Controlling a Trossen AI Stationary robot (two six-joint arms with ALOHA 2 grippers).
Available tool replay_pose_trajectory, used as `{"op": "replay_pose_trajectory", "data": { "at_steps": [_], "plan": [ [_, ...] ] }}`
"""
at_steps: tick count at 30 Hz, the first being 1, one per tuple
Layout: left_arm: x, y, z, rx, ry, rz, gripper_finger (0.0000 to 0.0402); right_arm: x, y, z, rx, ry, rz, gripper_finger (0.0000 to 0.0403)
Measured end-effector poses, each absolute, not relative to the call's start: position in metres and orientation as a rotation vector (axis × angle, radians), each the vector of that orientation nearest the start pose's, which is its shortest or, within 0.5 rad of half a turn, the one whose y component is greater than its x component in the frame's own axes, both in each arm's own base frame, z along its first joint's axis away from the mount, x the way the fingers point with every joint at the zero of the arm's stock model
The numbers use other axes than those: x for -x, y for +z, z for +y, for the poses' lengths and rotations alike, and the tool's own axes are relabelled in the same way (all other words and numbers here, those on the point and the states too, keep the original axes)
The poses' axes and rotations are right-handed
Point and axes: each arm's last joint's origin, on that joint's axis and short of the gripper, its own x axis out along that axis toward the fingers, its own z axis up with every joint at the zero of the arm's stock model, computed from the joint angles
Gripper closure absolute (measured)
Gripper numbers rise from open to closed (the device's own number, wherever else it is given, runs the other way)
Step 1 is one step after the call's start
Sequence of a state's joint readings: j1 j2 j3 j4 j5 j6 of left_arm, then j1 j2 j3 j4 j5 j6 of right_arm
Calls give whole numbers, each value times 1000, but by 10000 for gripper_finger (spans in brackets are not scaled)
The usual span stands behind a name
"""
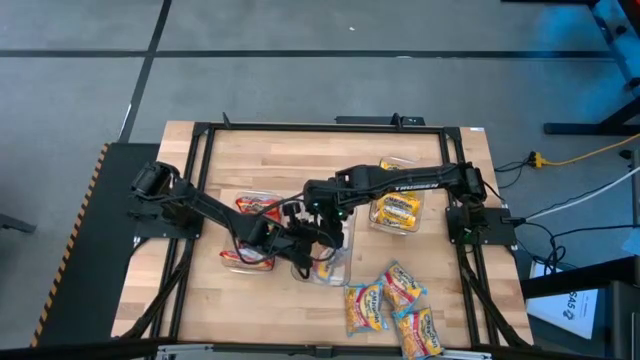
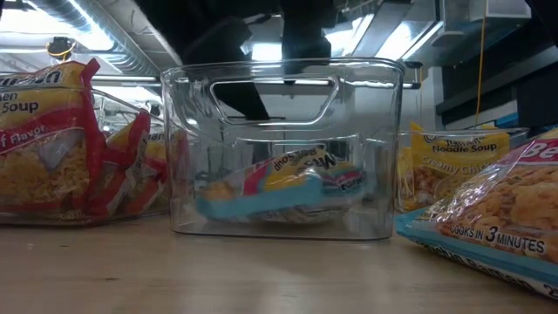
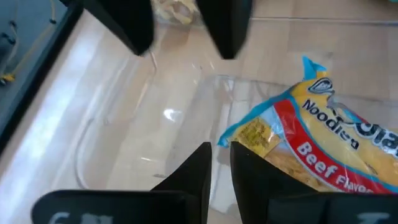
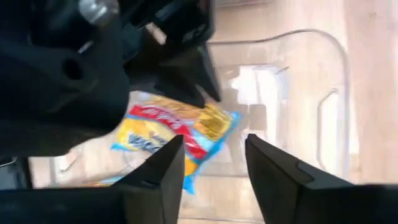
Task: Sort Maruchan noodles
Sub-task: Put the blue noodle pack into the middle transparent bin
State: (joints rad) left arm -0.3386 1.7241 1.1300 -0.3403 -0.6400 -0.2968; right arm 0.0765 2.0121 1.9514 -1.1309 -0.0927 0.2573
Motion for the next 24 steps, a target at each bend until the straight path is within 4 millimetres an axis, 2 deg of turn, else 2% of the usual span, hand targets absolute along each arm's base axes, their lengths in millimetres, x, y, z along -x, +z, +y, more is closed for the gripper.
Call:
{"op": "replay_pose_trajectory", "data": {
  "at_steps": [4,11,15,18,20,24],
  "plan": [
    [-335,201,-103,-129,400,769,348,-413,296,34,-249,-33,1234,222],
    [-323,202,-116,-103,322,828,348,-390,291,33,-290,-137,1469,220],
    [-313,239,-123,-91,310,778,348,-380,291,31,-269,-202,1563,220],
    [-298,266,-126,-78,285,786,348,-378,291,31,-276,-214,1580,220],
    [-282,278,-125,-75,274,836,348,-378,291,34,-289,-195,1587,220],
    [-246,289,-121,-57,249,1009,348,-376,291,37,-328,-154,1613,220]
  ]
}}
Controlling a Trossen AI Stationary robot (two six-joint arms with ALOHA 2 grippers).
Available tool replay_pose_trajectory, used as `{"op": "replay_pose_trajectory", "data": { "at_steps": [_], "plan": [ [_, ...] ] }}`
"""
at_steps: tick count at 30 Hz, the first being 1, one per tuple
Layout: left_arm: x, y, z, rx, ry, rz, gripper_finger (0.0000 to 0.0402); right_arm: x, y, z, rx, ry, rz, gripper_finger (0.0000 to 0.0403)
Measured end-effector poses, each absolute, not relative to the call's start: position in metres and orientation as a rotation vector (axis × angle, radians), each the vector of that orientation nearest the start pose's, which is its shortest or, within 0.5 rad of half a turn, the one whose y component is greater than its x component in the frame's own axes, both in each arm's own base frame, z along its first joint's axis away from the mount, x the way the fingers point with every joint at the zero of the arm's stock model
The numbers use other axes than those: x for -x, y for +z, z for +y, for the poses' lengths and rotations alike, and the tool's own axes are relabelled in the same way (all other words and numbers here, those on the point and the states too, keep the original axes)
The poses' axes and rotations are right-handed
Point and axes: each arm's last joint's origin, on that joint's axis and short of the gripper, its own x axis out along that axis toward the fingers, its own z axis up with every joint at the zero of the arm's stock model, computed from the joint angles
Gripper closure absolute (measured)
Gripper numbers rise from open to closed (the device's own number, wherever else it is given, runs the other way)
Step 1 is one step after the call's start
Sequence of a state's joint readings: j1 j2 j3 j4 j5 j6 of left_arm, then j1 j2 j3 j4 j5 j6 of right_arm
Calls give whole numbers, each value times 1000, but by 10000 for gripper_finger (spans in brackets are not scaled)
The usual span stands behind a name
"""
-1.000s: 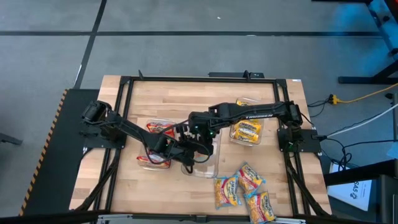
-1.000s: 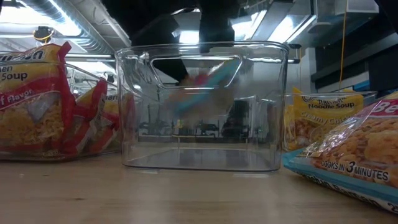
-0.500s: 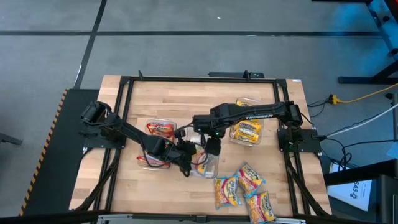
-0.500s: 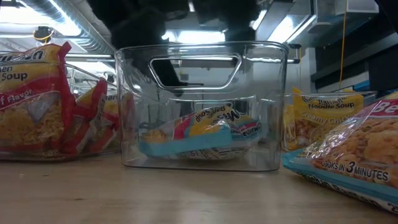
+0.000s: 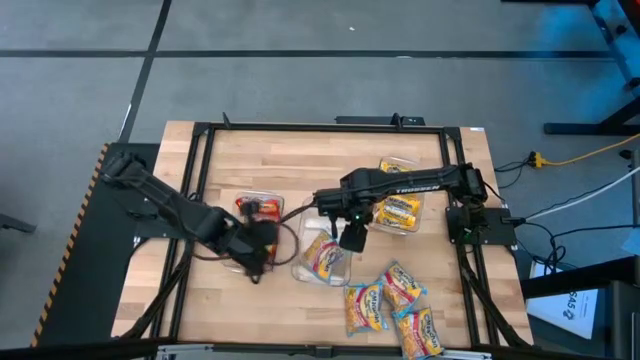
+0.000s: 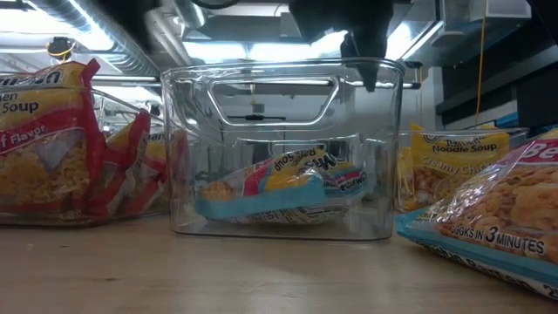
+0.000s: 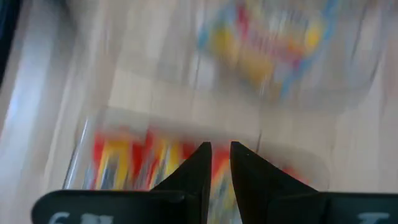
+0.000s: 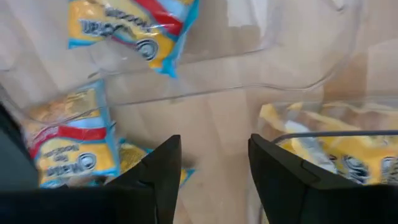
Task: Sort Maruchan noodles
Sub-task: Put the blue noodle pack into the middle transparent bin
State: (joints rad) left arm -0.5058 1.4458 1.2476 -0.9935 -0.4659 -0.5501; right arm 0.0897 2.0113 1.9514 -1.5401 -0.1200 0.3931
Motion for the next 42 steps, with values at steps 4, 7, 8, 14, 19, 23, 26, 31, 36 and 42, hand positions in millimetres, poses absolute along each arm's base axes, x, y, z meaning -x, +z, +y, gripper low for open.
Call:
{"op": "replay_pose_trajectory", "data": {
  "at_steps": [4,7,8,14,19,23,26,31,36,42],
  "plan": [
    [-212,296,-116,-58,261,1176,348,-378,291,46,-330,-118,1591,220],
    [-193,302,-112,-79,293,1232,348,-386,292,56,-349,-102,1497,220],
    [-188,304,-112,-89,297,1243,348,-390,292,61,-353,-104,1452,220],
    [-166,320,-101,-131,313,1183,348,-415,293,83,-294,-163,1157,220],
    [-156,331,-90,-155,356,1081,348,-430,281,86,-329,-194,1088,220],
    [-149,336,-84,-152,370,1046,348,-435,264,87,-341,-209,1148,220],
    [-146,338,-82,-150,369,1040,348,-433,257,88,-355,-207,1209,220],
    [-140,339,-78,-185,384,1075,348,-427,250,87,-338,-236,1296,220],
    [-139,339,-77,-196,395,1064,348,-426,242,87,-336,-232,1362,220],
    [-139,339,-77,-195,399,1061,348,-428,222,89,-329,-211,1456,220]
  ]
}}
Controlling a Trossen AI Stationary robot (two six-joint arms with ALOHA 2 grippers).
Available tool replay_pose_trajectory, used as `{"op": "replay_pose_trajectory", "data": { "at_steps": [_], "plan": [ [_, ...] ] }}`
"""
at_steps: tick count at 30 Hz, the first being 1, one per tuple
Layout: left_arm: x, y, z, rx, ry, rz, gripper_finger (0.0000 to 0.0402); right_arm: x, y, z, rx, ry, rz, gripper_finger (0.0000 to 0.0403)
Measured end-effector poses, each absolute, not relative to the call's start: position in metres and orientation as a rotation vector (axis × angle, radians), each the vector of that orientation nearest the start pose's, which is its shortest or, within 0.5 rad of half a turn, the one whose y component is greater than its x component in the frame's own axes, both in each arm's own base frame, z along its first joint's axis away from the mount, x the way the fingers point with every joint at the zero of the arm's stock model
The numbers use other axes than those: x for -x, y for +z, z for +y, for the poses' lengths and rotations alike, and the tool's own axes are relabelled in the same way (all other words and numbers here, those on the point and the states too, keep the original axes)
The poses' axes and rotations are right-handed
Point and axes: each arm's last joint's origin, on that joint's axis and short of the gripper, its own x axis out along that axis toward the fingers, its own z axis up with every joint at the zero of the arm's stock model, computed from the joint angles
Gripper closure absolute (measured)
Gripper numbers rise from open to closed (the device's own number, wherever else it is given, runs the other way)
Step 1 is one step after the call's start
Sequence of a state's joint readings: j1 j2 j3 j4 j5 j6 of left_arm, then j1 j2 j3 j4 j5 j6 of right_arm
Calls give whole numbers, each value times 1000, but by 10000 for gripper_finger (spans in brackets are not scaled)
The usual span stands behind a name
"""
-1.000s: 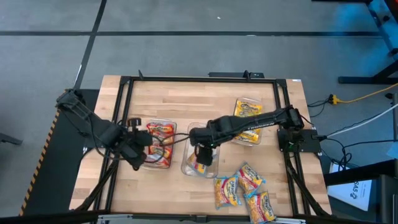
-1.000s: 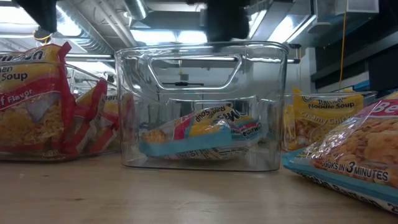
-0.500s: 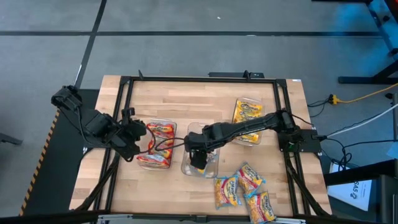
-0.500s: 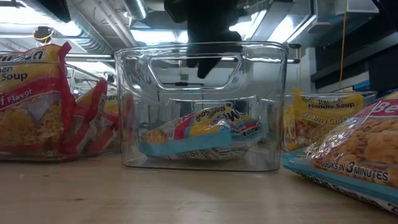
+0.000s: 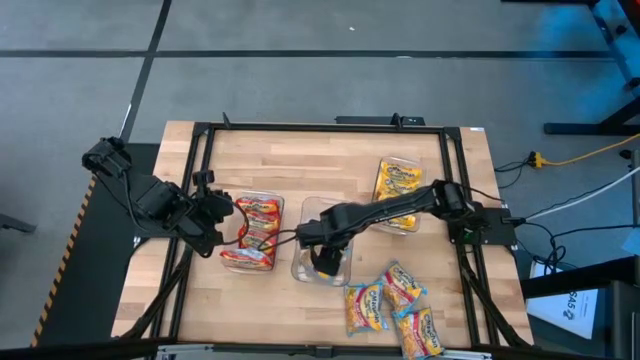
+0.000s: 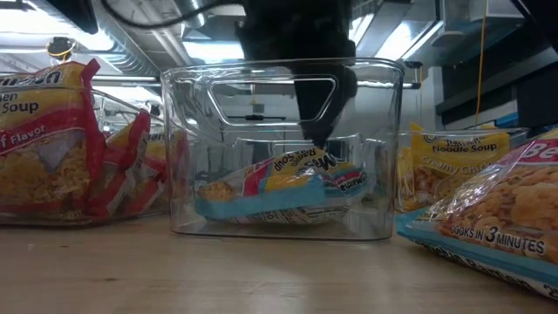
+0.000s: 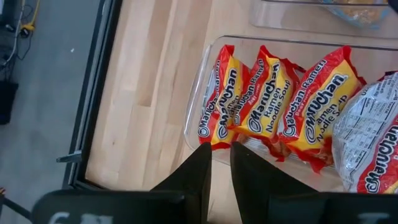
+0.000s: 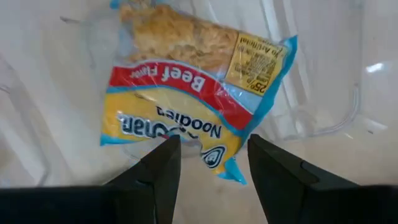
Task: Sort Maruchan noodles
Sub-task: Put the blue noodle pack into the middle transparent bin
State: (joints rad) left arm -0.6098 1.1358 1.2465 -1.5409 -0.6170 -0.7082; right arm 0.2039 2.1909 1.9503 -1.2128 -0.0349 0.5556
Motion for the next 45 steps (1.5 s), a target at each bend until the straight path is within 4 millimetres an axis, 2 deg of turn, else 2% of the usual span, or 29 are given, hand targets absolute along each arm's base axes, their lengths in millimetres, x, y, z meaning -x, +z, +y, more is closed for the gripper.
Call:
{"op": "replay_pose_trajectory", "data": {
  "at_steps": [8,13,18,24,32,39,45],
  "plan": [
    [-139,339,-77,-195,399,1061,348,-423,211,90,-289,-235,1507,220],
    [-140,339,-77,-195,399,1061,348,-419,198,90,-299,-226,1544,220],
    [-140,339,-77,-196,398,1062,348,-421,196,91,-314,-209,1526,227],
    [-140,339,-77,-196,398,1061,348,-429,197,93,-337,-176,1447,281],
    [-140,339,-77,-204,407,1044,348,-429,197,92,-322,-172,1456,393],
    [-142,340,-77,-215,425,1018,348,-429,198,83,-304,-158,1466,400],
    [-142,340,-77,-218,427,1016,348,-429,213,68,-242,-135,1500,401]
  ]
}}
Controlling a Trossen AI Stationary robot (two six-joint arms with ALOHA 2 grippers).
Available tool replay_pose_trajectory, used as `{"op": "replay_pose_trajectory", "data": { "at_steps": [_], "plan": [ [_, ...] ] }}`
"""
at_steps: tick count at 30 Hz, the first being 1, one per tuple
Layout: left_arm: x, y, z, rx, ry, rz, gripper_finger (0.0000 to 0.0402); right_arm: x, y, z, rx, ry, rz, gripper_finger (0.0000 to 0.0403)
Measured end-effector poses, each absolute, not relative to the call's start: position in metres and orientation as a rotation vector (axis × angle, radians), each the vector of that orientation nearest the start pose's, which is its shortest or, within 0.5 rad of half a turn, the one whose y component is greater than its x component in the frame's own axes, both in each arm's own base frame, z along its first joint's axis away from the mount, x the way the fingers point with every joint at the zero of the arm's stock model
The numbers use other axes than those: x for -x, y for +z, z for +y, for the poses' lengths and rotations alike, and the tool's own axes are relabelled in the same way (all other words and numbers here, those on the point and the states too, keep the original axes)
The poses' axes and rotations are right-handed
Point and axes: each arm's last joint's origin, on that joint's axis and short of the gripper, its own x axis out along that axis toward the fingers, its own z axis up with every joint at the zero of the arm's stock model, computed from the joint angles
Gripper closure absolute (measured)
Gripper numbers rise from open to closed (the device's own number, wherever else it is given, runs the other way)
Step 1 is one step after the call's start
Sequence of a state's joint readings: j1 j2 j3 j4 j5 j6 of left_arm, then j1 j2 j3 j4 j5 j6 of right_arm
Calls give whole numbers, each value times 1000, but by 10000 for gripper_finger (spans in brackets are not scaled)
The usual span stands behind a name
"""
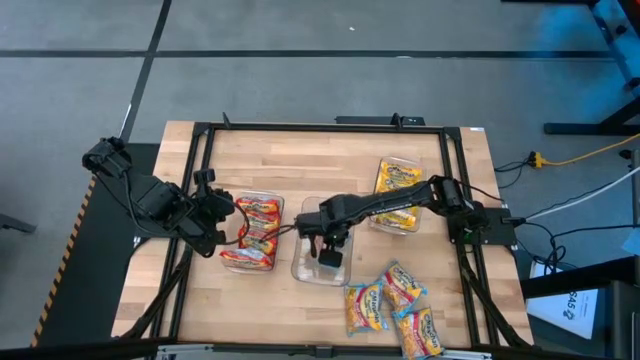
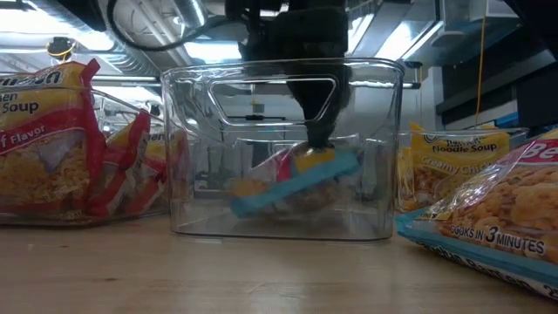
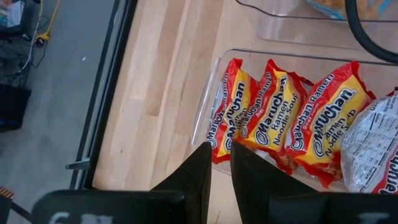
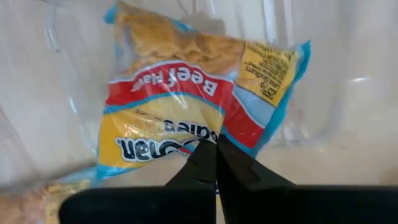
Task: Sort Maruchan noodles
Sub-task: Put the blue noodle pack into the middle transparent bin
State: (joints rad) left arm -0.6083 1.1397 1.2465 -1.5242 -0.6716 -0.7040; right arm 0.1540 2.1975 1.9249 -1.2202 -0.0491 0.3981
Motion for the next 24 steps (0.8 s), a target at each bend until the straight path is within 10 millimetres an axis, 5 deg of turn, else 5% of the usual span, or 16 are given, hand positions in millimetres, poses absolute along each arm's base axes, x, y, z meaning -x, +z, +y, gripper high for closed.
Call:
{"op": "replay_pose_trajectory", "data": {
  "at_steps": [13,24],
  "plan": [
    [-142,340,-77,-233,434,1006,348,-435,271,27,63,2,1430,402],
    [-142,340,-77,-233,435,1006,348,-425,302,3,450,350,1427,403]
  ]
}}
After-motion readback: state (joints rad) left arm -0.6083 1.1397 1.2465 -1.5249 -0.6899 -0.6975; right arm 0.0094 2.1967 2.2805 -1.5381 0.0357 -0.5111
